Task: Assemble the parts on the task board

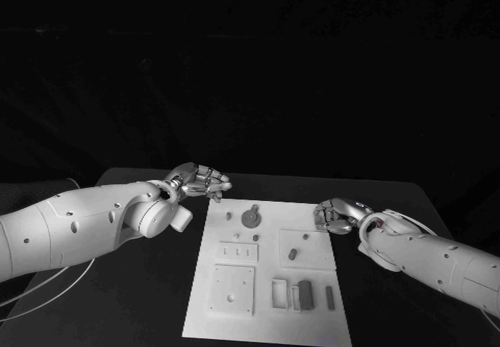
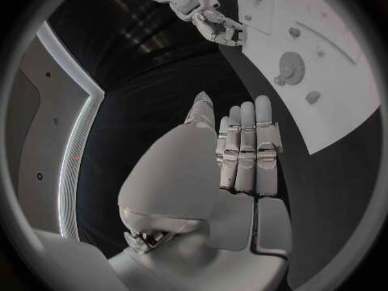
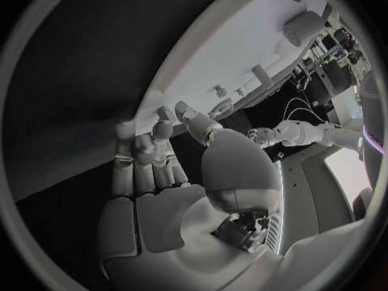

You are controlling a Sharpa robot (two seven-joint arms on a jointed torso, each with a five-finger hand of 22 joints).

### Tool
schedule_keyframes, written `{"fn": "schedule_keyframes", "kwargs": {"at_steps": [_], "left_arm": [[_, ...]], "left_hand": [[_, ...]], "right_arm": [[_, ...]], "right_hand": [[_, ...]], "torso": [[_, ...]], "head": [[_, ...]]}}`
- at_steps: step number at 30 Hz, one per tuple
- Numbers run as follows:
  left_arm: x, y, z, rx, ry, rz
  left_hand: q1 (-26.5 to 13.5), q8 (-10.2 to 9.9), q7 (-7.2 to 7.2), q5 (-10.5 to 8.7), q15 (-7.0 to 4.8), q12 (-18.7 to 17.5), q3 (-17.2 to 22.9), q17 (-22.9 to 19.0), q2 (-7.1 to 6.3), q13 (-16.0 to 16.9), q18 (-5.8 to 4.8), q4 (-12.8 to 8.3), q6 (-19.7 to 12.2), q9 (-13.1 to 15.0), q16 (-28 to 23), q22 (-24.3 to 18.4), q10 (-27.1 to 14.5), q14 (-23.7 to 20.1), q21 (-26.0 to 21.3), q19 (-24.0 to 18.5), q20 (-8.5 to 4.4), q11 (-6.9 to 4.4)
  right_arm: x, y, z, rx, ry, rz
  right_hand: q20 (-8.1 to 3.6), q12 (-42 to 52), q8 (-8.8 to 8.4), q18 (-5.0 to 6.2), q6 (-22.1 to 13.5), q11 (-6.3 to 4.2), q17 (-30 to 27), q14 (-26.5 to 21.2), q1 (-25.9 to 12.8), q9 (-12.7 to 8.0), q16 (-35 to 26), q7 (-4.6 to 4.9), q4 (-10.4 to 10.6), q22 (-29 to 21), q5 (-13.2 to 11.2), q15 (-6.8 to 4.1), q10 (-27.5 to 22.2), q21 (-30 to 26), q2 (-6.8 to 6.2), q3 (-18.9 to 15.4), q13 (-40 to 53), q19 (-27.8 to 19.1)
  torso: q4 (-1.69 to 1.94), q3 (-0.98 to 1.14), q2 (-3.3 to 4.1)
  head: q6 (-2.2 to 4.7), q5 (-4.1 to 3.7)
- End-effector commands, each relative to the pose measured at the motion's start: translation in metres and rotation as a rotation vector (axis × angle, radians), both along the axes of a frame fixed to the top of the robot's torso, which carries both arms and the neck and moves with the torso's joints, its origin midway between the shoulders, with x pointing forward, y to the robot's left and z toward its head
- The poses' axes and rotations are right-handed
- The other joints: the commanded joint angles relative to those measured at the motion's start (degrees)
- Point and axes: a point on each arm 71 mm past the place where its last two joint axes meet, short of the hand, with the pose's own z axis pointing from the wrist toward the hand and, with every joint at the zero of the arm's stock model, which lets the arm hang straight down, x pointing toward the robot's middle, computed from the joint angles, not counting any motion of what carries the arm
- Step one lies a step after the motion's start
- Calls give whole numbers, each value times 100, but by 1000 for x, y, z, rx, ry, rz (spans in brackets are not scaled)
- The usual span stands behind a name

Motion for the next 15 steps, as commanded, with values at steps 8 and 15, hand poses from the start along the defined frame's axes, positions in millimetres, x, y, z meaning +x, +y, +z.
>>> {"fn": "schedule_keyframes", "kwargs": {"at_steps": [8,15], "left_arm": [[0,-2,2,-4,-10,-16],[0,-2,2,-4,-9,-17]], "left_hand": [[4,-39,34,38,8,-28,7,11,32,5,101,6,8,-1,-40,11,52,33,-33,12,-1,-4],[4,-41,34,38,8,-30,7,11,32,5,102,6,8,-1,-41,11,53,33,-33,13,-2,-4]], "right_arm": [[0,-1,-1,-19,-4,-3],[0,-1,-1,-28,-8,2]], "right_hand": [[-41,28,47,170,228,-38,-5,17,5,10,26,175,7,72,4,-53,-3,26,81,1,-7,7],[-43,28,52,170,238,-42,-5,20,-1,12,26,171,10,71,5,-57,1,27,89,1,-9,10]], "torso": [[-2,5,-3],[-4,8,-1]], "head": [[-9,-8],[-6,-13]]}}
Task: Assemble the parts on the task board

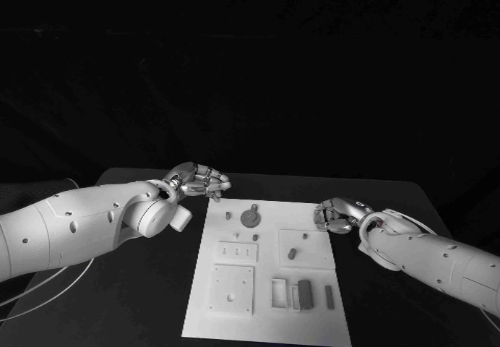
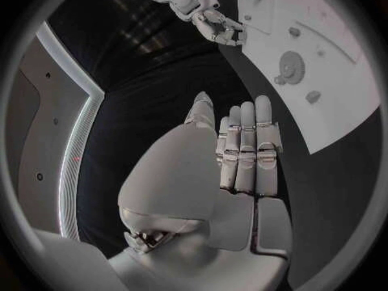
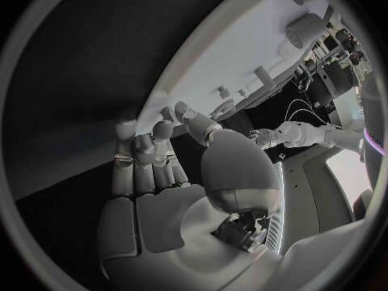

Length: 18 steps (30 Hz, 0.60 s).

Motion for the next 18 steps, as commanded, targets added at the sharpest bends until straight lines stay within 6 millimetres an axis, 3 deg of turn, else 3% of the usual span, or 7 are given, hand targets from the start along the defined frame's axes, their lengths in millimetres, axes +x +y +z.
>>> {"fn": "schedule_keyframes", "kwargs": {"at_steps": [1,18], "left_arm": [[0,-3,2,-6,-8,-18],[-1,-4,3,-7,-8,-22]], "left_hand": [[4,-19,34,38,8,-31,7,5,32,6,93,6,8,-1,-19,7,53,34,-34,13,-2,-4],[4,-21,34,38,8,-36,8,7,31,5,93,6,9,0,-21,9,56,34,-36,14,-2,-4]], "right_arm": [[0,2,-1,-18,-6,12],[0,5,0,-20,-20,8]], "right_hand": [[-36,28,35,171,236,-34,-5,3,-9,9,27,170,11,71,5,-42,-10,27,58,2,-8,1],[-56,25,136,171,435,-98,-9,41,-42,49,33,103,11,72,10,-98,44,38,164,33,-27,26]], "torso": [[-3,1,0],[4,0,1]], "head": [[2,-1],[-8,-14]]}}
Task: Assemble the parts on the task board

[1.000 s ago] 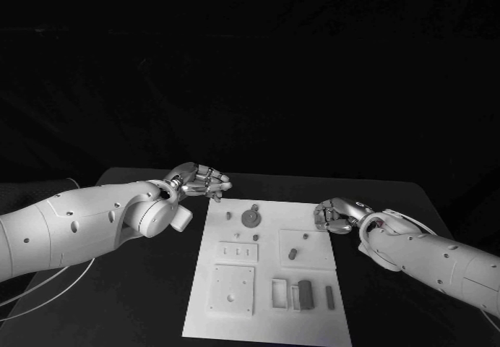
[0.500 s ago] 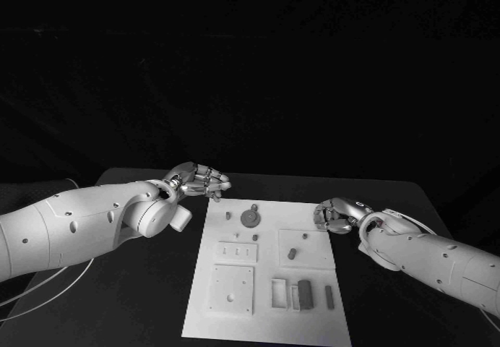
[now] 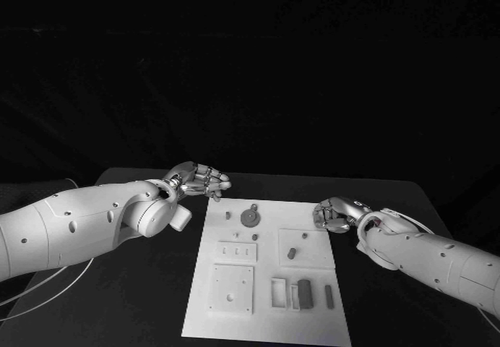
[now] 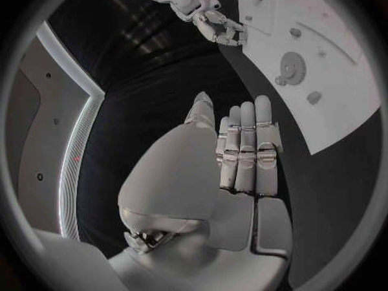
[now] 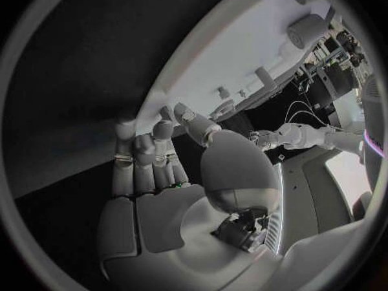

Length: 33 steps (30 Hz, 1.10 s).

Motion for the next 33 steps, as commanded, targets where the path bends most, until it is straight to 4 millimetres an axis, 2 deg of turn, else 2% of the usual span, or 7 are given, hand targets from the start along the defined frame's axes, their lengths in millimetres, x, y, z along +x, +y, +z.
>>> {"fn": "schedule_keyframes", "kwargs": {"at_steps": [1,15,28,30,33], "left_arm": [[0,-2,2,-6,-7,-18],[-1,-2,2,-6,-6,-20],[-1,-2,2,-1,2,-15],[-1,-2,1,11,10,-2],[-2,-2,0,28,19,-5]], "left_hand": [[4,-22,34,38,8,-37,8,7,31,6,61,6,9,0,-22,10,56,34,-36,14,-3,-4],[6,-22,32,38,7,-40,9,9,31,6,61,5,13,1,-23,11,61,36,-38,16,-3,-5],[8,-23,33,38,6,-44,11,12,34,6,62,6,16,2,-23,14,64,40,-39,20,-4,-6],[1,-26,50,38,4,-53,12,15,36,5,63,8,17,2,-21,17,60,48,-38,28,-6,-2],[-51,-25,114,38,-7,-68,18,27,59,5,66,12,40,6,-14,27,70,79,-32,59,-13,-1]], "right_arm": [[0,1,0,-12,-13,3],[0,0,0,-26,-16,-5],[0,0,1,-26,-30,-8],[-1,0,2,-32,-38,-6],[-2,0,3,-32,-44,-7]], "right_hand": [[-46,25,41,171,197,-52,-10,-8,-7,10,33,124,11,72,11,-53,-6,38,73,35,-11,-2],[-62,0,160,171,439,-142,-12,19,-47,75,29,28,12,72,17,-132,39,45,191,77,-34,14],[-68,-7,181,171,486,-161,-12,25,-44,91,28,8,3,73,17,-151,50,46,204,87,-37,16],[-69,-7,182,171,489,-163,-12,26,-40,93,28,6,-1,73,18,-154,51,46,203,90,-38,16],[-72,-9,184,171,495,-167,-11,26,-28,96,27,2,-7,73,20,-158,52,46,197,95,-38,15]], "torso": [[-1,0,0],[2,1,1],[-6,9,-2],[-7,10,-2],[-10,8,-3]], "head": [[-4,-1],[-11,-5],[-18,-13],[-7,-46],[6,-42]]}}
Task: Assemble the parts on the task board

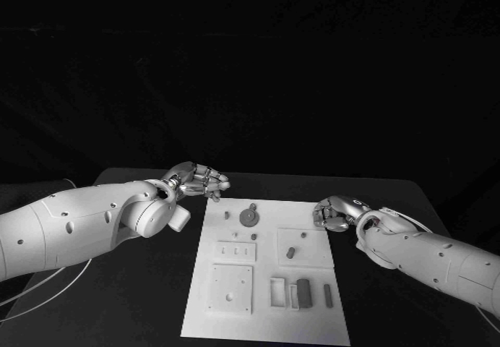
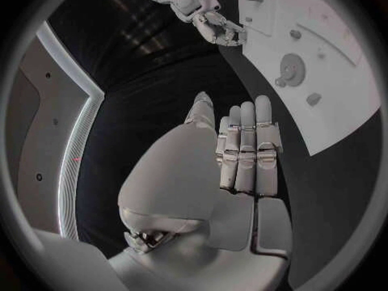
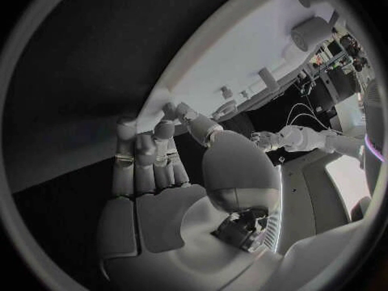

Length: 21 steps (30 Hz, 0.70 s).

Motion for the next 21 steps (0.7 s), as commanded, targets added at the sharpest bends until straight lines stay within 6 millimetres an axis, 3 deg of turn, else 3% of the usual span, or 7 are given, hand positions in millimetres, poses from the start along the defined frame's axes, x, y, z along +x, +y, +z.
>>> {"fn": "schedule_keyframes", "kwargs": {"at_steps": [1,4,7,9,15,21], "left_arm": [[0,-1,0,30,12,-1],[0,0,-1,40,23,10],[1,2,-1,44,24,19],[1,2,0,54,28,28],[2,-2,-3,108,39,5],[3,-8,-5,155,53,-16]], "left_hand": [[-68,-17,49,38,-13,-24,21,14,49,7,113,13,46,12,-8,12,40,56,-26,75,-17,-4],[-375,12,18,43,-53,-21,40,49,130,20,128,14,131,31,33,46,110,154,14,172,-57,-32],[-1114,55,-26,36,-100,67,31,124,327,74,132,26,250,51,114,108,295,266,90,287,-100,-112],[-1555,63,-73,45,-169,114,72,209,360,116,160,22,310,56,175,182,360,316,150,335,-170,-172],[-1825,73,-126,21,-243,196,199,406,242,217,152,26,439,69,278,371,456,387,275,384,-243,-236],[-1791,94,-188,13,-341,329,246,682,181,383,153,15,595,97,438,622,618,519,470,500,-337,-335]], "right_arm": [[-1,0,2,-15,-25,2],[0,3,8,-17,-34,5],[1,6,17,-23,-42,15],[3,9,25,-24,-54,23],[2,22,40,-30,-75,48],[-2,40,55,-33,-92,81]], "right_hand": [[-53,-10,38,130,189,-32,-7,-7,12,13,27,131,-7,73,20,-42,4,23,53,32,-5,-5],[-56,-15,52,130,219,-41,-8,-6,23,22,24,121,-6,74,20,-50,5,24,44,37,-8,-6],[-56,-21,62,130,240,-47,-9,-6,24,29,21,114,-5,73,19,-55,4,23,32,36,-10,-7],[-56,-27,72,130,264,-54,-11,-7,20,36,16,106,-2,73,14,-62,5,22,20,32,-12,-8],[-58,-36,93,130,313,-70,-13,-5,17,49,10,89,1,71,9,-76,8,21,14,30,-17,-6],[-63,-43,134,130,408,-102,-14,8,13,74,8,55,4,69,6,-104,30,25,15,27,-20,7]], "torso": [[-5,0,-2],[-2,-3,-6],[-3,-2,-9],[-5,0,-5],[-21,-6,-17],[-44,-21,-62]], "head": [[17,-2],[18,-5],[31,-14],[43,-28],[82,-31],[95,-22]]}}
